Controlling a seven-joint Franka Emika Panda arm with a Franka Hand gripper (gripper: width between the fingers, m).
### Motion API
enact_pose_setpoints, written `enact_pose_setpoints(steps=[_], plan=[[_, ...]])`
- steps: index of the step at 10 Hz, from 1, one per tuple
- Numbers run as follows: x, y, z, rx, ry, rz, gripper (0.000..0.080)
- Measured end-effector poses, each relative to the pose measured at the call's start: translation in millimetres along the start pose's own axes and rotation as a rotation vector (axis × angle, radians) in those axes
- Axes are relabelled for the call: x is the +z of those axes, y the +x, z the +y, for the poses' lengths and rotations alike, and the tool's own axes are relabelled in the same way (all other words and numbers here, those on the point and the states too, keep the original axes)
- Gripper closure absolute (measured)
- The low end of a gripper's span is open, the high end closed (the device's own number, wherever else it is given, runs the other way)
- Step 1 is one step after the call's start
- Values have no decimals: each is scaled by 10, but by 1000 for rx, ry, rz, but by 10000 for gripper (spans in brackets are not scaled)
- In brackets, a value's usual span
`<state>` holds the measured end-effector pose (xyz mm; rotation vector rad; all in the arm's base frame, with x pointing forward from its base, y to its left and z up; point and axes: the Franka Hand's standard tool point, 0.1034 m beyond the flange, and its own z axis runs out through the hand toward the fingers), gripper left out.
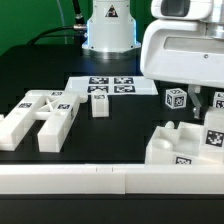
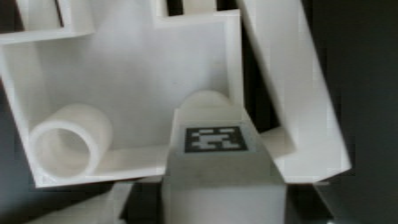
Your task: Assemble chair
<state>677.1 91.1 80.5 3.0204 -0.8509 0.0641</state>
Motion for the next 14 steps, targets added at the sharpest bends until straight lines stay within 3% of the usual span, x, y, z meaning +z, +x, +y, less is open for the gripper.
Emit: enact_pose_setpoints(steps=[3, 5, 7, 8, 9, 10, 11, 14], plan=[[-5, 71, 119, 203, -24, 12, 510], [1, 74, 126, 202, -25, 12, 509], [-81, 84, 100, 116, -10, 25, 226], [-178, 45, 146, 11, -5, 27, 226], [-305, -44, 286, -69, 2, 19, 165], [-383, -116, 460, -96, 21, 19, 154], [-401, -163, 565, -95, 18, 10, 154], [-380, -172, 546, -98, 17, 8, 151]])
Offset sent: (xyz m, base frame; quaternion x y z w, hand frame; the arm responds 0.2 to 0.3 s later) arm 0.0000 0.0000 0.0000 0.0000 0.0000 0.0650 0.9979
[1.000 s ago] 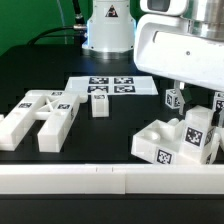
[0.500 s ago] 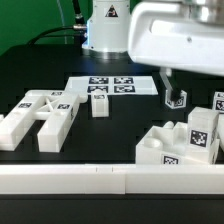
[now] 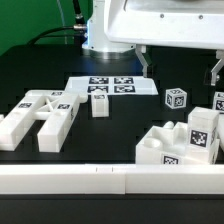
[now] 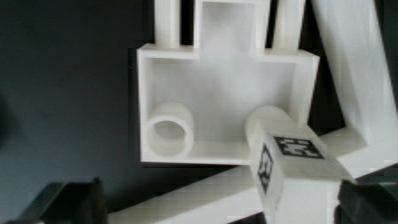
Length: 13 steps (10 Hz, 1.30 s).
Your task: Assemble chair
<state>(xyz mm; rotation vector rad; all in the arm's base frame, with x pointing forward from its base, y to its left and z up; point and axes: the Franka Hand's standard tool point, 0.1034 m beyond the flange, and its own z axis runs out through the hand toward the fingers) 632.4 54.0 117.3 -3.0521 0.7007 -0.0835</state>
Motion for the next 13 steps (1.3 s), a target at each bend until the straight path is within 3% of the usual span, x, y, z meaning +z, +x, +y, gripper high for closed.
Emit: enact_pose_setpoints(steps=[2, 3, 4, 5, 6, 7, 11, 13], plan=[[8, -21, 17, -7, 0, -1, 151], [4, -91, 123, -108, 16, 39, 151], [43, -294, 419, -218, 21, 61, 151], [130, -418, 811, -259, 25, 60, 151], [190, -405, 1035, -258, 13, 57, 151], [199, -332, 1163, -270, 8, 60, 151], [214, -362, 1128, -280, 9, 56, 151], [353, -466, 1444, -458, -15, 58, 151]])
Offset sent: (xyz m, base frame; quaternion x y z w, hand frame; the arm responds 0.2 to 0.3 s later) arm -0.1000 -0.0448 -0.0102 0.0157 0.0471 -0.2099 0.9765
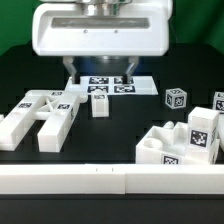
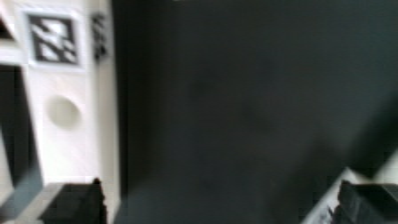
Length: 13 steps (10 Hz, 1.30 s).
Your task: Assemble chair
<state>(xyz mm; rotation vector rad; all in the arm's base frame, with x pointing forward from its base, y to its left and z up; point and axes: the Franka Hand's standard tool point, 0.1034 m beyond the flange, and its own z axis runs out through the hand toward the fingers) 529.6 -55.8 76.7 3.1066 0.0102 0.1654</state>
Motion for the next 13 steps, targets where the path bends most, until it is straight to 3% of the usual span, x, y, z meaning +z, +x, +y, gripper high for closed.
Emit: enact_pose_setpoints(steps=[2, 4, 5, 6, 7, 9, 11, 12, 13], plan=[[47, -106, 130, -13, -5, -8, 151], [51, -118, 98, -10, 5, -33, 151], [58, -148, 76, -10, 16, -67, 151], [63, -207, 31, -32, 44, -166, 151], [67, -162, 39, -94, 61, -246, 151], [71, -141, 14, -173, 44, -362, 151], [56, -97, -17, -140, -1, -409, 151], [54, -165, -31, -142, 8, -478, 151], [78, -125, -31, -143, 6, -474, 151]])
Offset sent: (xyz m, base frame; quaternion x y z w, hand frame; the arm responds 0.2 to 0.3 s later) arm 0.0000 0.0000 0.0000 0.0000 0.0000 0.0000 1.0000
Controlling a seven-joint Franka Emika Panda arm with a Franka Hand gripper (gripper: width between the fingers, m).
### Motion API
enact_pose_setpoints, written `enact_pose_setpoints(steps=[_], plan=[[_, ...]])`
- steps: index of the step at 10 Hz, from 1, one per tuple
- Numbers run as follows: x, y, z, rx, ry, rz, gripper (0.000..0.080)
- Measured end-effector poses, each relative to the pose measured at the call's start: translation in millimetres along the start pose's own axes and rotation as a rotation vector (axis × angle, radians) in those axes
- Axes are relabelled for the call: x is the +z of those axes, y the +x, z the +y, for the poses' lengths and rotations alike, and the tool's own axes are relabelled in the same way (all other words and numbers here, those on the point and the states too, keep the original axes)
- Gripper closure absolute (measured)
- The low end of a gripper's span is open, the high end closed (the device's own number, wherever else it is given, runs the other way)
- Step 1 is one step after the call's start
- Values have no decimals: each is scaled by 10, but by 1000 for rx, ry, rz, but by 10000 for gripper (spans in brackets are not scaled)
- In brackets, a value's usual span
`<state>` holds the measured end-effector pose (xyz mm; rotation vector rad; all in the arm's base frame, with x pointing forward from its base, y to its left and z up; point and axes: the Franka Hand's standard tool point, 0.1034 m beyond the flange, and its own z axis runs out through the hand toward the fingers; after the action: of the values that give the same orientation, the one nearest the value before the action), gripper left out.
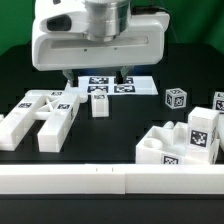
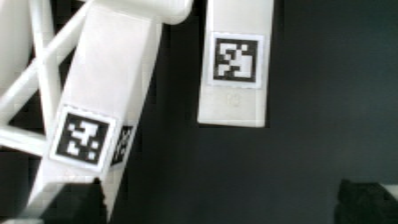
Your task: Assemble chair
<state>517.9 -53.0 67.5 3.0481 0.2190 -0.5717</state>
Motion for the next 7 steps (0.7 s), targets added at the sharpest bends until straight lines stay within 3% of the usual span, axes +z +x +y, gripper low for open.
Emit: enact_pose_setpoints(steps=[3, 7], plan=[[97, -75, -68, 92, -20, -51, 151], [146, -116, -91, 98, -16, -84, 151]])
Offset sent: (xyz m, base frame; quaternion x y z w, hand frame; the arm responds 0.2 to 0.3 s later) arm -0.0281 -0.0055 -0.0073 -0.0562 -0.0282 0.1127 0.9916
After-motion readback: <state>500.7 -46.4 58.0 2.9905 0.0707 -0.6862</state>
